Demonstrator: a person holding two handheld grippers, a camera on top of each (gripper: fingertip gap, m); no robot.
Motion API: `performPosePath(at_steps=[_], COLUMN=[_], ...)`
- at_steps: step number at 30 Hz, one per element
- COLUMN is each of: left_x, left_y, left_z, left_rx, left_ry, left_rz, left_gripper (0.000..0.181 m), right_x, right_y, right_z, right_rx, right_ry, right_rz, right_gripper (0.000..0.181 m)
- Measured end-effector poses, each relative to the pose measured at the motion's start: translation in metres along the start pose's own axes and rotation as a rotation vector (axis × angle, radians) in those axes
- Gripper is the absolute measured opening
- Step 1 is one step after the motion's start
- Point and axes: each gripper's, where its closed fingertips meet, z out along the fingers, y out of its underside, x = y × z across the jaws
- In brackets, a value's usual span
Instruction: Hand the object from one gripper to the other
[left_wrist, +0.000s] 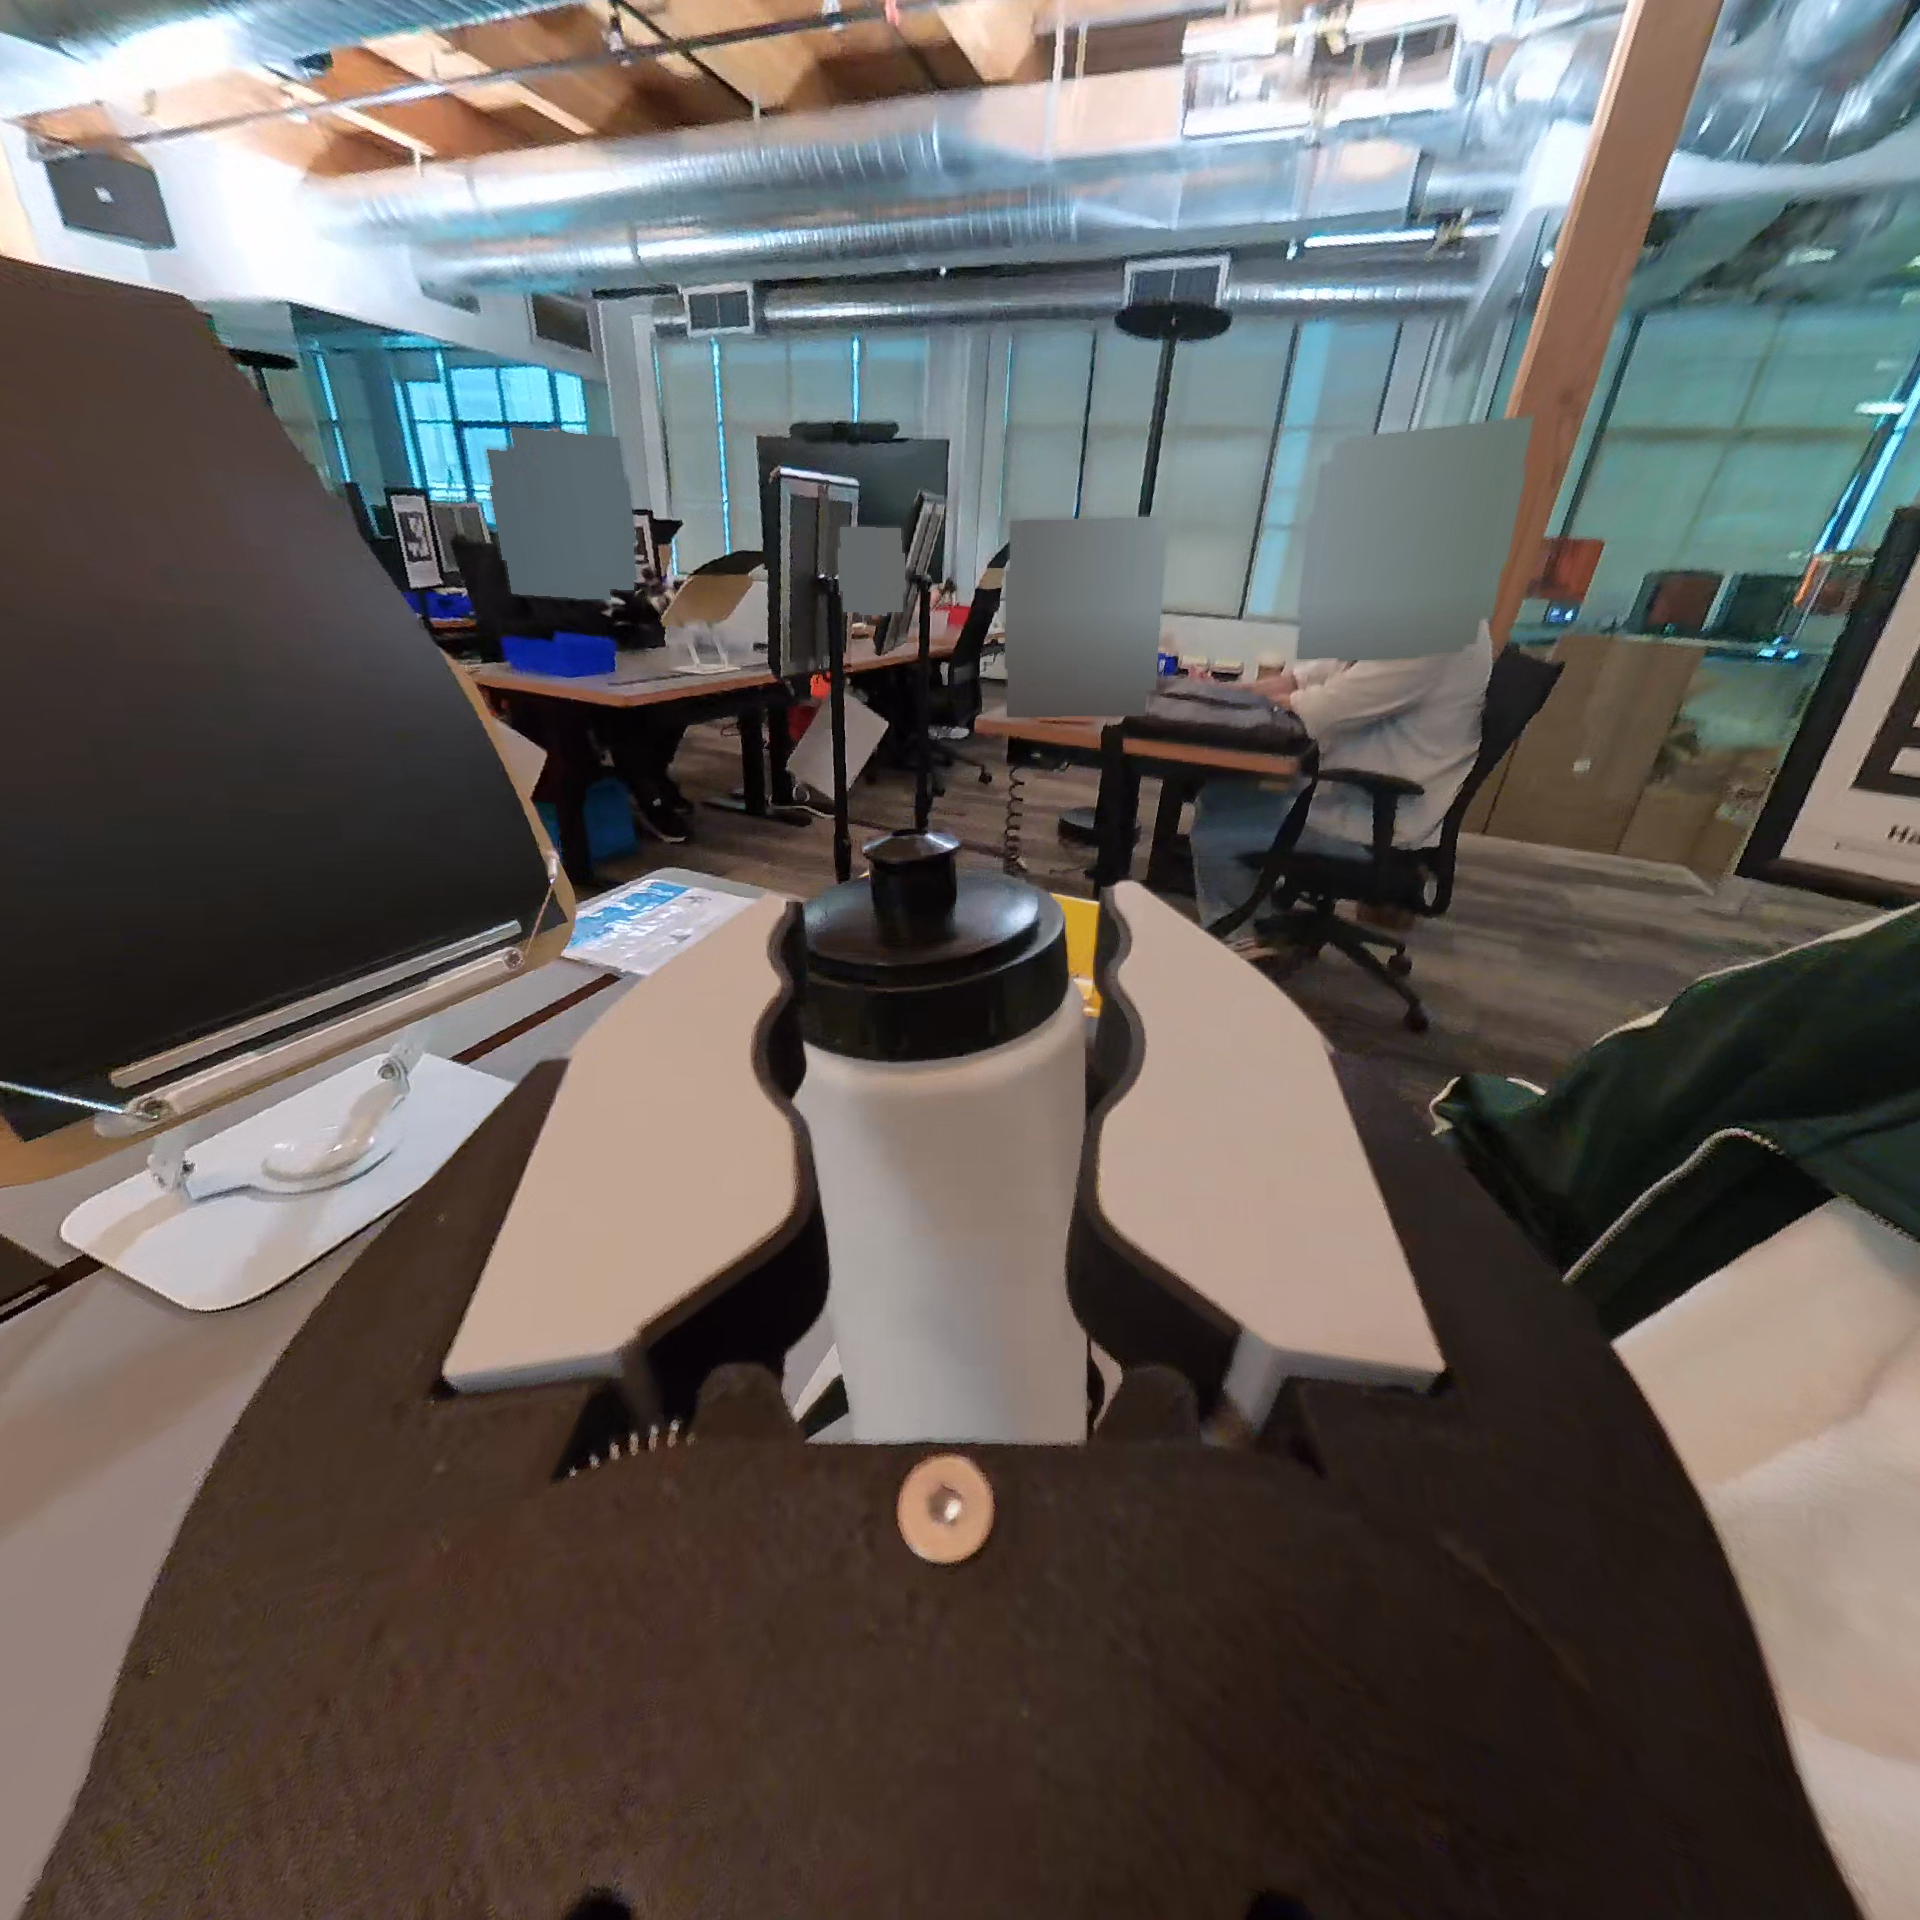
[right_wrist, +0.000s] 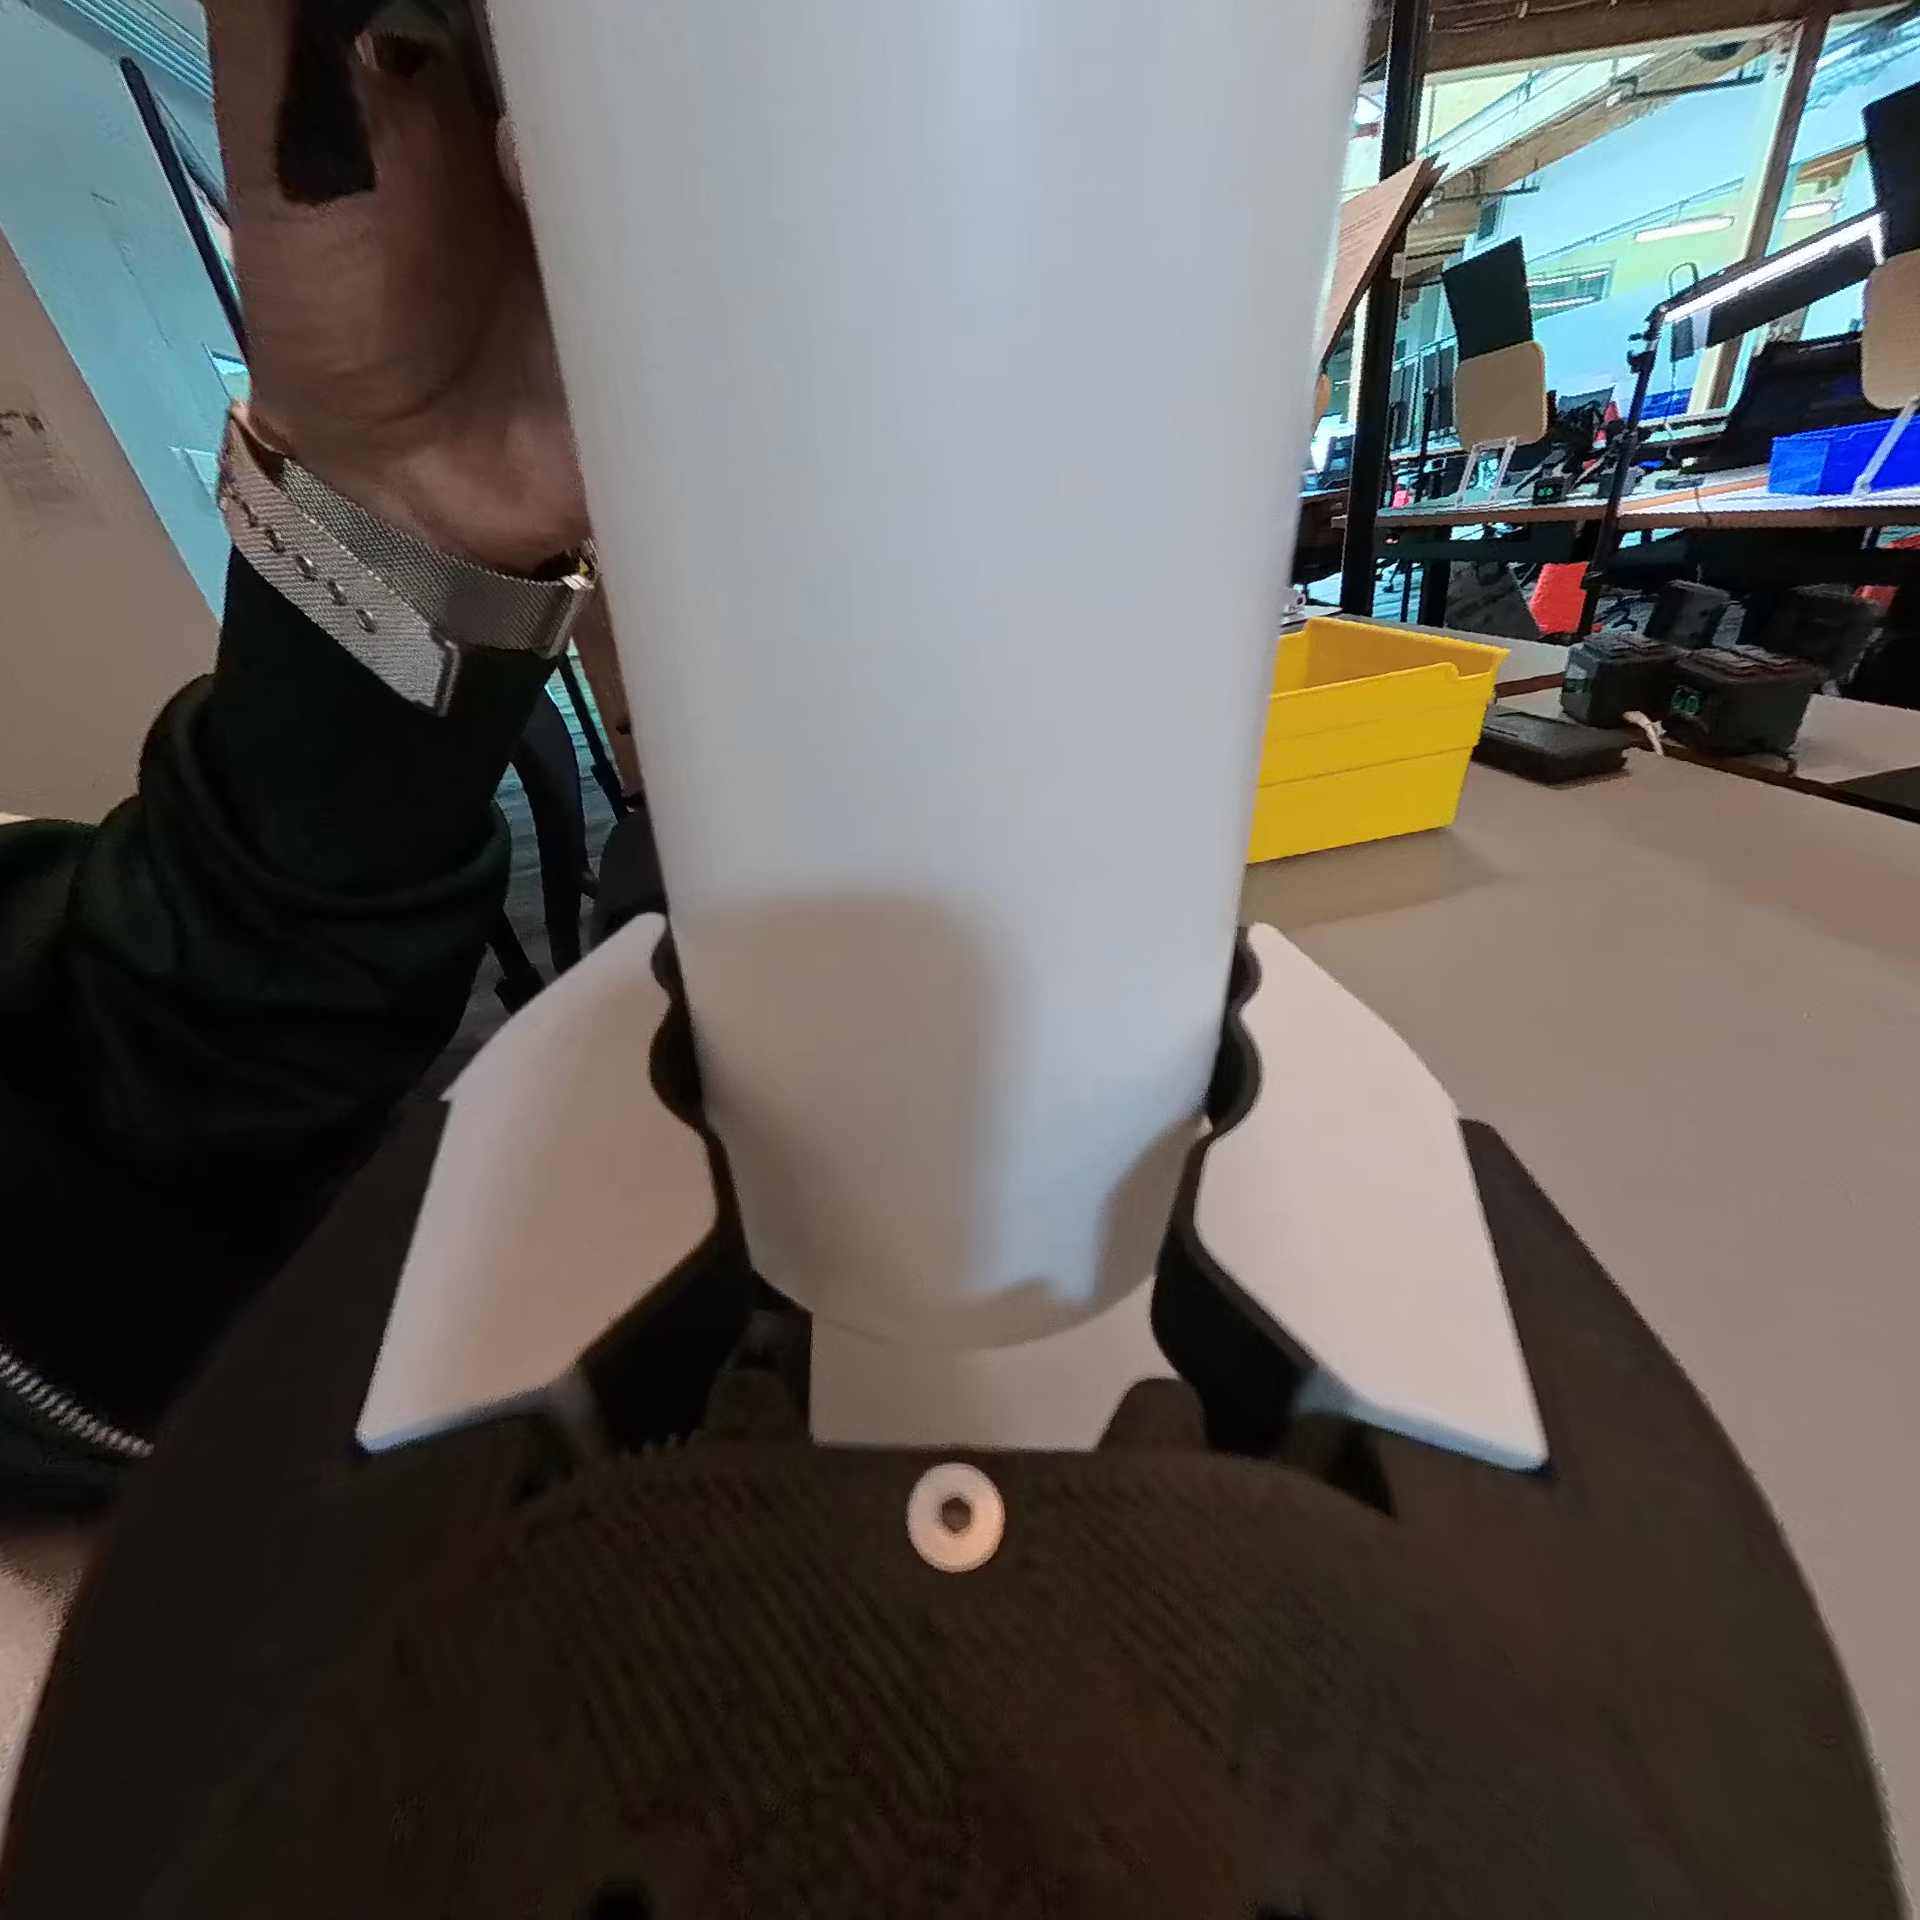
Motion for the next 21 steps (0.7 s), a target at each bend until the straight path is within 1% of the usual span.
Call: performPosePath(at_steps=[3,5,6,8,9,10,12,21], left_x=[-0.006,-0.009,-0.009,-0.008,-0.005,-0.001,-0.001,0.006], left_y=[0.009,0.015,0.018,0.018,0.017,0.016,0.017,0.021], left_z=[0.005,0.007,0.007,0.007,0.006,0.006,0.006,0.011], left_rx=[-0.043,-0.068,-0.079,-0.077,-0.067,-0.064,-0.063,-0.099], left_ry=[-0.043,-0.043,-0.03,-0.001,0.031,0.065,0.066,0.052], left_rz=[0.005,-0.016,-0.036,-0.08,-0.1,-0.117,-0.124,-0.011], left_gripper=[0.056,0.053,0.045,0.042,0.035,0.021,0.021,0.021], right_x=[-0.002,-0.005,-0.006,-0.008,-0.008,-0.007,-0.006,-0.004], right_y=[0.006,0.01,0.01,0.013,0.013,0.014,0.014,0.017], right_z=[0.002,0.004,0.005,0.006,0.006,0.006,0.006,0.006], right_rx=[-0.016,-0.024,-0.026,-0.039,-0.041,-0.038,-0.036,-0.044], right_ry=[-0.003,-0.01,-0.012,-0.01,-0.011,-0.01,-0.009,-0.001], right_rz=[-0.026,-0.035,-0.043,-0.063,-0.064,-0.06,-0.063,-0.093], right_gripper=[0.098,0.098,0.098,0.098,0.098,0.098,0.098,0.098])
